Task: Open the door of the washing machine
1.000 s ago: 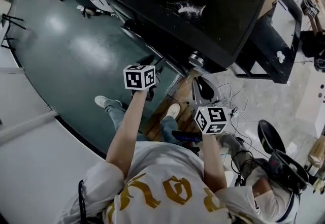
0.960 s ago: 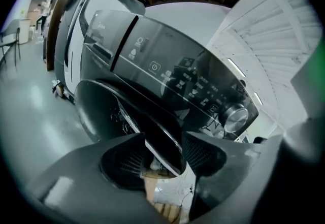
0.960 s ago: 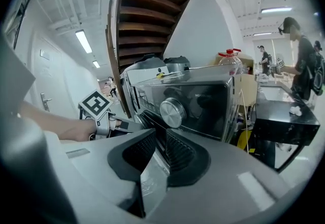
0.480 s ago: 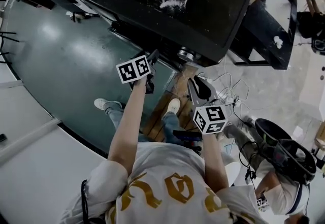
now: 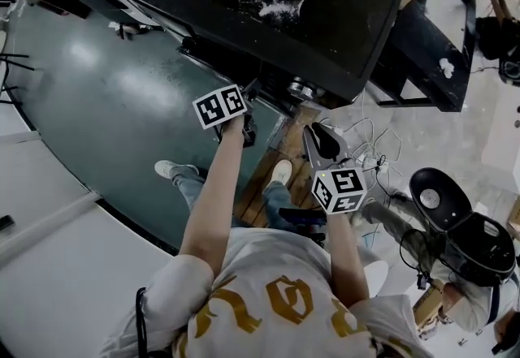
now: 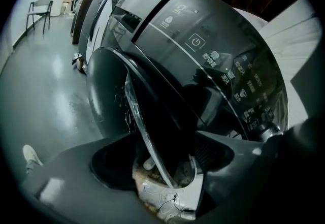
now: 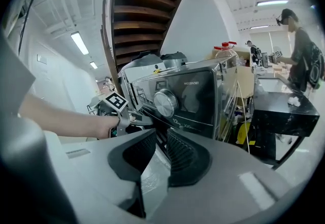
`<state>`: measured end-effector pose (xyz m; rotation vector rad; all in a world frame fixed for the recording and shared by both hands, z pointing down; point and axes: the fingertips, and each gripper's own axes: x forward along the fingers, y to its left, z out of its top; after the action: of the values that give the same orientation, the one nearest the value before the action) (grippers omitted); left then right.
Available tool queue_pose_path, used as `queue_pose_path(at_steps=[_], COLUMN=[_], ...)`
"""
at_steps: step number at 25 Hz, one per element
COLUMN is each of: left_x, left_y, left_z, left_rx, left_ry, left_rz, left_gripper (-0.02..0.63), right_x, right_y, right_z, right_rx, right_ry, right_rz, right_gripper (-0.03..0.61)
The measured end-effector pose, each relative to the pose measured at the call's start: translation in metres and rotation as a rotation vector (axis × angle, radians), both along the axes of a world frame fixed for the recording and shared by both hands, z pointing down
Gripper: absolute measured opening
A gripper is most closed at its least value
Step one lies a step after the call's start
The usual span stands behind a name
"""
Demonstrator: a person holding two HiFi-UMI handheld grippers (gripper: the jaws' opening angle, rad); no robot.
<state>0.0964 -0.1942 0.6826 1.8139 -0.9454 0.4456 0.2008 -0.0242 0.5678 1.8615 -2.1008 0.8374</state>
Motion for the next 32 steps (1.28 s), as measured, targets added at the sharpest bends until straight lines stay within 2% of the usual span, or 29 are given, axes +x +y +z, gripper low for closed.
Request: queue_pose_path(at_steps=[7, 16, 27, 32], left_x=[-0.005, -0.034, -0.084, -0.106], left_y=[0.004, 0.026, 0.051, 0.059], left_z=[0.001, 0.004, 0.006, 0.000], left_rx=[0.014, -0.006, 0.020, 0.102], left_ry=[0.020, 0.067, 0.024, -0.076], left_rz=[-0.014, -0.040, -0.063, -0.012], left_gripper=[0.451, 0.451, 0.451, 0.437], right_x=[-0.007, -0.011, -0.050, -0.068], right_y=[-0.001, 0.000, -0.012, -0.016], right_z=[-0.007, -0.014, -0.024, -0.027], right_rx=[0.014, 0.027, 0.056, 0.062], right_ry=[0.015, 0.024, 0.039, 0.046], right_rz=[-0.029, -0.036, -0.145, -0.196], right_gripper=[0.061, 0.044, 0.031, 0.020])
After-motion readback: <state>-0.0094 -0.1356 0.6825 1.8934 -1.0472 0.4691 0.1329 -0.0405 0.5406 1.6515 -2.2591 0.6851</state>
